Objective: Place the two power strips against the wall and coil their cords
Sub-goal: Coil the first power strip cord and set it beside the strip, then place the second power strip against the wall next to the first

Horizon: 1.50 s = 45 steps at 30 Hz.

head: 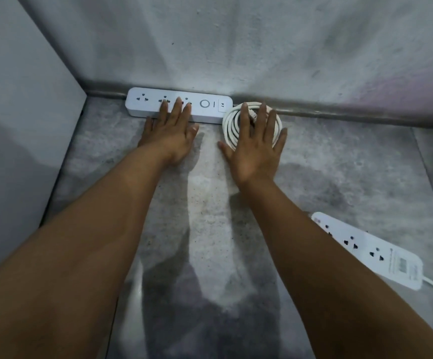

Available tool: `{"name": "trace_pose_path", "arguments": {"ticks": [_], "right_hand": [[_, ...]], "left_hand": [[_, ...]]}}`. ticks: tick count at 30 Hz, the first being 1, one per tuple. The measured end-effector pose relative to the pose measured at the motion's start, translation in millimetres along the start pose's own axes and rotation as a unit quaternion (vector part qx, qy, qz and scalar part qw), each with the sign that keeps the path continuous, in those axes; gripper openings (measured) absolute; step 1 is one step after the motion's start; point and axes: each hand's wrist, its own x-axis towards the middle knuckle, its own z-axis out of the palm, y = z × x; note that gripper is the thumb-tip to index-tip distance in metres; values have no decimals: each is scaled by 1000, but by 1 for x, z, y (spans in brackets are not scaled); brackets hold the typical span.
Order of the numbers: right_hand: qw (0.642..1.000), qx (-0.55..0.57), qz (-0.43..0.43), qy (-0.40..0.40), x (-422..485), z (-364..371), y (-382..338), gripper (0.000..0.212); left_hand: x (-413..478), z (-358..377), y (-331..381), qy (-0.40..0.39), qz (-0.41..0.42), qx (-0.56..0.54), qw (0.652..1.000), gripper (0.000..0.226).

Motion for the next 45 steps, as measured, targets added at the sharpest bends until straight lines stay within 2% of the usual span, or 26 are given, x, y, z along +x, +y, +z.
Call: {"name": "trace_pose_path", "arguments": {"ticks": [4, 11, 18, 26, 31, 38, 45], "right_hand": [[999, 15, 9, -28, 13, 1, 13, 77], [997, 26, 8, -69, 20, -9, 16, 84], [998, 43, -43, -3, -9, -19, 36, 75], [997, 40, -53, 28, -53, -36, 72, 70], [998, 24, -48, 22, -91, -52, 103, 71], [997, 41, -35, -58, -134, -84, 154, 73], [993, 48, -13, -109, -174, -104, 201, 85]], "left_hand": [[1, 1, -1, 2, 4, 3, 1000, 59], [1, 3, -1, 3, -1, 17, 1000, 61], [-2, 3, 1, 50, -10, 64, 997, 62], [-26, -12, 17, 75, 10, 67, 995, 63], [-69, 6, 47, 76, 37, 61, 995, 64], [-136, 52, 104, 51, 94, 34, 994, 68], [-164, 76, 161, 29, 165, 34, 985, 84]]}}
